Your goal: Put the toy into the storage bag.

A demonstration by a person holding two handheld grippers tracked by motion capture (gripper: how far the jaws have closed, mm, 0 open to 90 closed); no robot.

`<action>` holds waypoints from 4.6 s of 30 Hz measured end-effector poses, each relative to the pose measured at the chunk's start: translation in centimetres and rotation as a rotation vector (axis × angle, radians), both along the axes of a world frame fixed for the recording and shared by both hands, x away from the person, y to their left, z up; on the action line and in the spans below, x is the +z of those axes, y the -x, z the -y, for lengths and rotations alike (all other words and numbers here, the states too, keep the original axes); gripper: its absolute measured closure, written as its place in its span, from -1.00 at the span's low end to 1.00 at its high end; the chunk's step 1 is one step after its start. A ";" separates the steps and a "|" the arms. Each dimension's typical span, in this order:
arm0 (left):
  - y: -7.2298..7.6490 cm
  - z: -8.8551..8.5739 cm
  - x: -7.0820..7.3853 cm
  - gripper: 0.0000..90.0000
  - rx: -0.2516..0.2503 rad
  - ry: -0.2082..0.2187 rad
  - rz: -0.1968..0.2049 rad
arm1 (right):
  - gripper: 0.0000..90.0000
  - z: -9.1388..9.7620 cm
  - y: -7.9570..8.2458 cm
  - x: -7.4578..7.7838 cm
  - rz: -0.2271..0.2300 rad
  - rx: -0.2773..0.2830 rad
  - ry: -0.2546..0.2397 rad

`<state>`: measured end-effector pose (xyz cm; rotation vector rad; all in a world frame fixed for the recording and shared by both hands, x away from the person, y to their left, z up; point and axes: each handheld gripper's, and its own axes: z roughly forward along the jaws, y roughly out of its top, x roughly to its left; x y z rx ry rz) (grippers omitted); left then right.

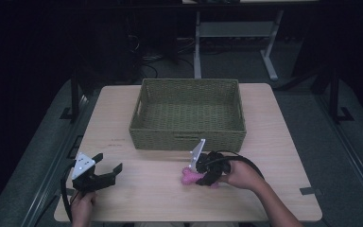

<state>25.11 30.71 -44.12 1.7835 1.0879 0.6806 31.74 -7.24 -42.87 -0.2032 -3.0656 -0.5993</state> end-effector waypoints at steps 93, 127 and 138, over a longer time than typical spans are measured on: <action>-0.7 0.1 -0.4 -0.69 0.008 -0.010 -0.015 | 0.30 4.2 -9.0 12.5 -0.019 -0.067 -0.107; -0.6 0.0 -0.4 -0.69 0.006 -0.008 -0.016 | 0.29 4.1 -13.8 13.2 -0.058 -0.114 -0.099; -0.7 0.0 -0.4 -0.69 0.012 0.000 -0.014 | 0.29 3.7 -15.0 12.0 -0.088 -0.119 -0.097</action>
